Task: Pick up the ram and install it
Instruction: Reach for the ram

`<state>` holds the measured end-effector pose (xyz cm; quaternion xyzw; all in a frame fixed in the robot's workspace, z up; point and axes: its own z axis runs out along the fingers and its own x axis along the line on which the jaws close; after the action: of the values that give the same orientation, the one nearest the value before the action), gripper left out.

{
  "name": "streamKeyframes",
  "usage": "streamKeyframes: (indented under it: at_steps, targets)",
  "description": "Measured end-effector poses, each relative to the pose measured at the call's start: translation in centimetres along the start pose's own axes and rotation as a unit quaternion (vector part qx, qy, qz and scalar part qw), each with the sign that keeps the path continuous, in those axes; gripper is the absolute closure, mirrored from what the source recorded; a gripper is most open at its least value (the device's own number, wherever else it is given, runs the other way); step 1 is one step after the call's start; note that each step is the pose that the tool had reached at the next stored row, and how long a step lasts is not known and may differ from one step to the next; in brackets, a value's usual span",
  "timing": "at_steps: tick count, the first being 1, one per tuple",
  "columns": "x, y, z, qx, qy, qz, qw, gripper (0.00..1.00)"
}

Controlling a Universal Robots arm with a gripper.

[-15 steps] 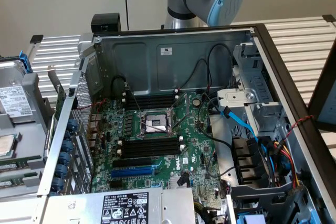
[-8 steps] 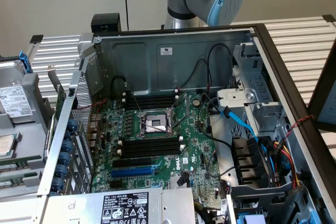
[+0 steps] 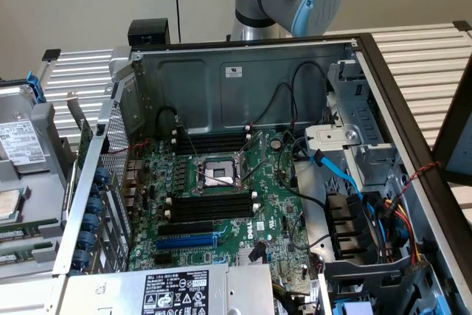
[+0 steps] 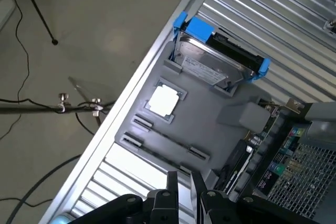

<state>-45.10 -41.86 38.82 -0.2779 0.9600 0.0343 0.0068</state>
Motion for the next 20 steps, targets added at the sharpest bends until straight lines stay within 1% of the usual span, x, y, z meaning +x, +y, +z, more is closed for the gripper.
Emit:
streamKeyframes:
  at_steps: [3, 4, 5, 6, 9, 10, 12, 14, 17, 20]
  targets:
    - [0.01, 0.00, 0.01, -0.0004, 0.0016, -0.022, 0.9998, 0.76]
    - [0.01, 0.00, 0.01, -0.0001, 0.0023, -0.028, 0.9996, 0.76]
    - [0.01, 0.00, 0.00, 0.0008, 0.0034, -0.033, 0.9995, 0.76]
    - [0.01, 0.01, 0.00, 0.0034, 0.0054, -0.036, 0.9993, 0.76]
    - [0.02, 0.01, 0.01, 0.0139, 0.0131, -0.044, 0.9988, 0.76]
    - [0.02, 0.01, 0.01, 0.0169, 0.0154, -0.048, 0.9986, 0.76]
    - [0.03, 0.00, 0.04, 0.0173, 0.0165, -0.062, 0.9978, 0.76]
    - [0.03, 0.01, 0.07, 0.0175, 0.0176, -0.079, 0.9966, 0.76]
    - [0.03, 0.01, 0.10, 0.0184, 0.0200, -0.106, 0.9940, 0.76]
    - [0.03, 0.00, 0.14, 0.0197, 0.0223, -0.133, 0.9907, 0.76]
